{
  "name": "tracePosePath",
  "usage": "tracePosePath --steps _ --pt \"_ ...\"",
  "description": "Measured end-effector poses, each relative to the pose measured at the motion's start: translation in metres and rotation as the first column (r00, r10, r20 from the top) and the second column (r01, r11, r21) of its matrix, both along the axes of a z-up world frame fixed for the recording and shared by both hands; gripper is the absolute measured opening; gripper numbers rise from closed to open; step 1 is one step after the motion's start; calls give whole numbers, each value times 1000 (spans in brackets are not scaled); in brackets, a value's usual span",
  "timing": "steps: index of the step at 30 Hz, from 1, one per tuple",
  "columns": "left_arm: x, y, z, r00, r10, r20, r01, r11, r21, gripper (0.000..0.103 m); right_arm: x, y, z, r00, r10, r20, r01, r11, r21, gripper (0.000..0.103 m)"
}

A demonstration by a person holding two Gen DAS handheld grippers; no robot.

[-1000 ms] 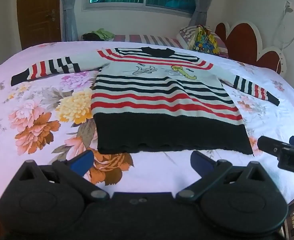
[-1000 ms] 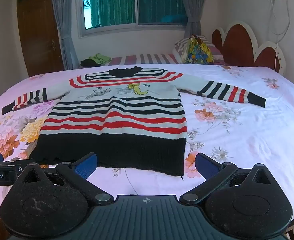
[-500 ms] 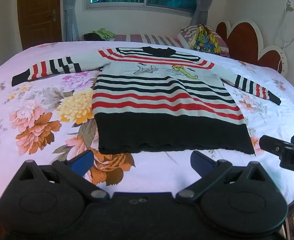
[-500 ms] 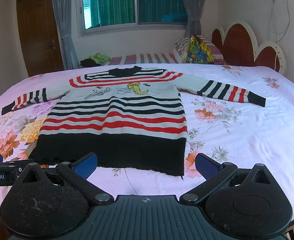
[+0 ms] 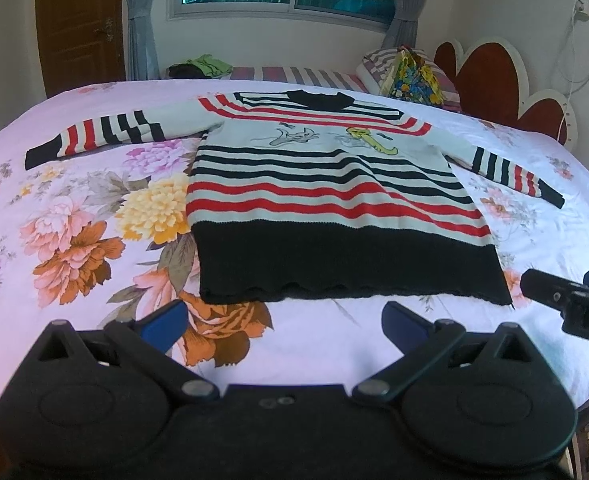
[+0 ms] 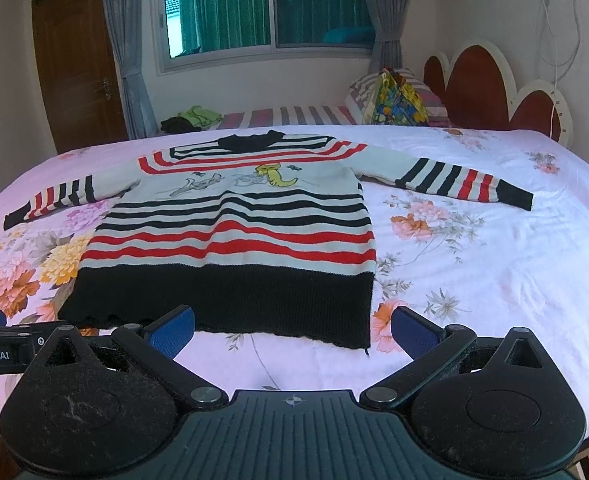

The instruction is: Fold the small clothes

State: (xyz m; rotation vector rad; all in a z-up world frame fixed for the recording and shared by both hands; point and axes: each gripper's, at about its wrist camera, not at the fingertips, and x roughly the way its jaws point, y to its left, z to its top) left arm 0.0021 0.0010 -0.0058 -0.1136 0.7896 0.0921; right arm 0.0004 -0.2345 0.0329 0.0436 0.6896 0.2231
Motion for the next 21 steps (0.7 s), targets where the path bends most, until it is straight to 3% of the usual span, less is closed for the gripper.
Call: tracePosePath --steps 21 --pt "1 1 1 1000 -8 -10 8 1000 -1 102 -1 2 -1 1000 -7 -2 7 1000 2 103"
